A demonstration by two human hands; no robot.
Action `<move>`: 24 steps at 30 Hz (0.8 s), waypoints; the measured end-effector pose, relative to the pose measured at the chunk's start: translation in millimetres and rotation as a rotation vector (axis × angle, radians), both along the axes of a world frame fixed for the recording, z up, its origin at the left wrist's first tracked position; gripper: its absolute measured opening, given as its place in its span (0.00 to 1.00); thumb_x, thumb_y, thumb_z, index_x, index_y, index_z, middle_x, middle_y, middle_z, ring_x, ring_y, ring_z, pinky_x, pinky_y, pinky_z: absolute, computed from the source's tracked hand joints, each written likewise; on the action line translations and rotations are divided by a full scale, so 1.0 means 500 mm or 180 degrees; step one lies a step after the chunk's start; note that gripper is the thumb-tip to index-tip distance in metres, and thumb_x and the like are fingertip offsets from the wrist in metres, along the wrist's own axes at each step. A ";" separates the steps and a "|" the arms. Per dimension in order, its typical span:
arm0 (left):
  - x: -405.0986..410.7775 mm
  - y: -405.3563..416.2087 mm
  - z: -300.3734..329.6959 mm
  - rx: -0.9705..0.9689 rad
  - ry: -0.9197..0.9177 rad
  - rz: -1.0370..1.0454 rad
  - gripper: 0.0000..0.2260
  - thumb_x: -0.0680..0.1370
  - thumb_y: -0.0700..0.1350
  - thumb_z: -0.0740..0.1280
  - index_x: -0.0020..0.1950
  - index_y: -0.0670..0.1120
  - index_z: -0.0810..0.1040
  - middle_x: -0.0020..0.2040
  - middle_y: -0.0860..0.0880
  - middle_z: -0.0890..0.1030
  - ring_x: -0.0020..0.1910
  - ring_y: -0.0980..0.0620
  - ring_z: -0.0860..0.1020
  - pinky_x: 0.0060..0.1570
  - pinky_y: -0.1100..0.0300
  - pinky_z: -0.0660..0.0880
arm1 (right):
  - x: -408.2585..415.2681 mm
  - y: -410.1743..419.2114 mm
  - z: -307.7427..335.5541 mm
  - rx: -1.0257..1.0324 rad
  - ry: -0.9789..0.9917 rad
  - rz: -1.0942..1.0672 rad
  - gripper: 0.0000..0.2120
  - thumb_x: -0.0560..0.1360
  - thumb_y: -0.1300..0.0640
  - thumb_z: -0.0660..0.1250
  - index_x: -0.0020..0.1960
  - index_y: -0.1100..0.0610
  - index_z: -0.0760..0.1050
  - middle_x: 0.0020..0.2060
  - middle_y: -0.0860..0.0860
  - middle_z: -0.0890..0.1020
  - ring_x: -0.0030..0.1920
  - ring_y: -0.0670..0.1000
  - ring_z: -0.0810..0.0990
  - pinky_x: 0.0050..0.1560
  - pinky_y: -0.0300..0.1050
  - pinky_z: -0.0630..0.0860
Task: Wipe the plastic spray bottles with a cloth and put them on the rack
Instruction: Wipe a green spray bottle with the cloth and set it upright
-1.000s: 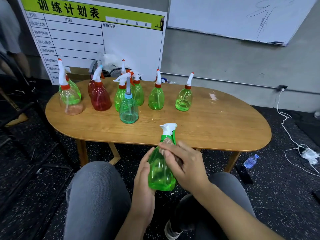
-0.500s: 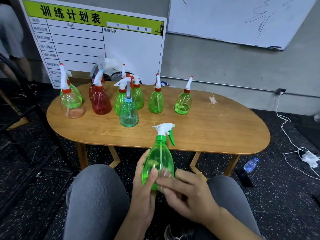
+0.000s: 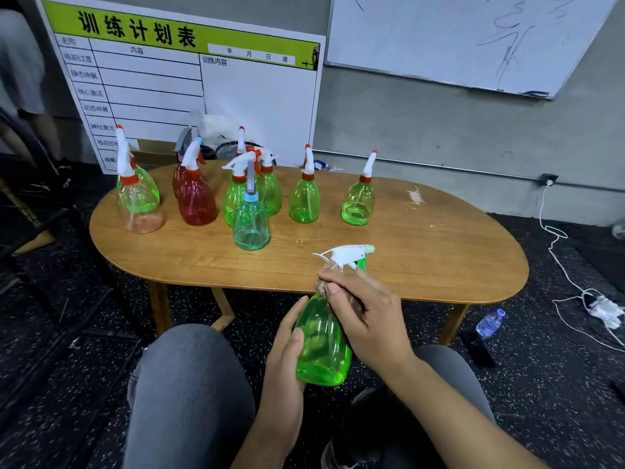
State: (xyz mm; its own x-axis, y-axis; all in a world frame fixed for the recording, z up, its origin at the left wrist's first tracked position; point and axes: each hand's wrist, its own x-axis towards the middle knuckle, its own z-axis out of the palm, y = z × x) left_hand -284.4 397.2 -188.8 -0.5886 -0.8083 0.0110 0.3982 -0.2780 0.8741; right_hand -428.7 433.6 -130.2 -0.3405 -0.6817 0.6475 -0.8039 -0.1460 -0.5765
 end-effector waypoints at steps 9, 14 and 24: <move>0.002 0.005 0.002 0.0222 0.0264 0.0069 0.20 0.86 0.47 0.54 0.76 0.51 0.74 0.66 0.42 0.84 0.65 0.44 0.83 0.56 0.56 0.83 | 0.046 0.062 -0.032 0.0058 0.1391 0.0740 0.11 0.82 0.53 0.69 0.60 0.51 0.86 0.42 0.45 0.72 0.37 0.46 0.73 0.35 0.40 0.73; 0.004 0.001 0.018 0.0304 0.0258 0.0172 0.23 0.82 0.50 0.58 0.77 0.49 0.74 0.65 0.38 0.84 0.64 0.39 0.83 0.62 0.51 0.82 | 0.036 0.073 -0.043 0.0080 0.2087 0.0996 0.12 0.80 0.52 0.71 0.62 0.50 0.85 0.43 0.46 0.71 0.38 0.48 0.74 0.33 0.42 0.73; 0.001 0.000 0.010 0.0120 0.0087 0.0231 0.19 0.85 0.50 0.61 0.76 0.50 0.74 0.68 0.46 0.83 0.68 0.44 0.81 0.61 0.48 0.78 | 0.019 0.006 -0.013 0.0138 0.0487 0.0053 0.13 0.84 0.48 0.64 0.63 0.49 0.84 0.39 0.40 0.71 0.32 0.41 0.71 0.32 0.34 0.66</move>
